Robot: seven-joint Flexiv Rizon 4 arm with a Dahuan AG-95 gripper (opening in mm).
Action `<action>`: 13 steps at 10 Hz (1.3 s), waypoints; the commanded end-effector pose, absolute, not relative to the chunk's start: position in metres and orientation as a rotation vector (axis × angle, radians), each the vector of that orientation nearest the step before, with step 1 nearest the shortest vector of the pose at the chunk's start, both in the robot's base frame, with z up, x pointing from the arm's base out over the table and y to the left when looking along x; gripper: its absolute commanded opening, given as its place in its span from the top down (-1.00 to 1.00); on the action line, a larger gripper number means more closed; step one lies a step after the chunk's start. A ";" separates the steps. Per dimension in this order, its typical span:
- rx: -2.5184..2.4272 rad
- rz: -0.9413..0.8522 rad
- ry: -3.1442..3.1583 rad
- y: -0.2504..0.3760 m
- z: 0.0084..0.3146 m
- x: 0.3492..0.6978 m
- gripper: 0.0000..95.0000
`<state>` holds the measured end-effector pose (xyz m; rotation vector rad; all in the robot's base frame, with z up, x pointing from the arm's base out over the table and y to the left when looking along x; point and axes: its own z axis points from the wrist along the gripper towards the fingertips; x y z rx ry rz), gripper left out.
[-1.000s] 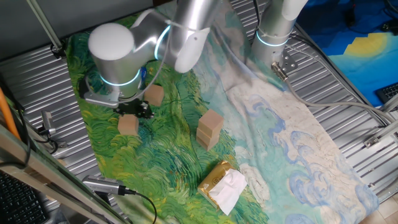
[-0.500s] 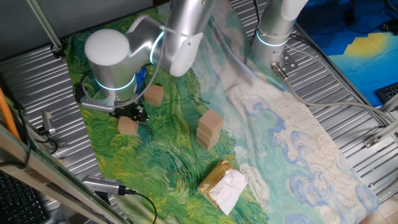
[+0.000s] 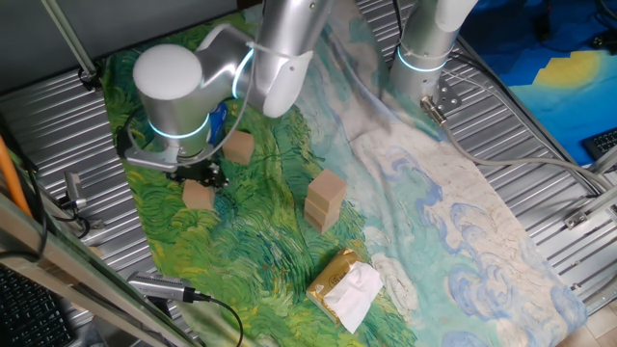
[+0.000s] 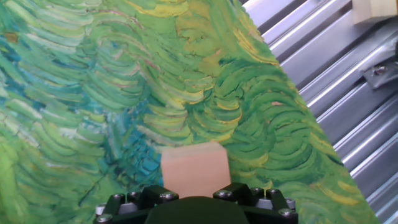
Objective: Stack the blocks in a vertical line of five
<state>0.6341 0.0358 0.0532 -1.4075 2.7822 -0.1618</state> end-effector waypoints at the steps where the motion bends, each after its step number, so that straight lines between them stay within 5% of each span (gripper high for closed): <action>1: -1.408 -0.165 2.774 0.035 0.050 0.635 -0.60; 6: -1.337 -0.035 2.767 0.033 0.037 0.635 -0.60; 8: -1.301 -0.025 2.784 0.034 0.036 0.635 0.20; 11: -1.300 -0.032 2.787 0.037 0.035 0.636 0.20; 13: -1.289 -0.046 2.795 0.037 0.035 0.636 1.00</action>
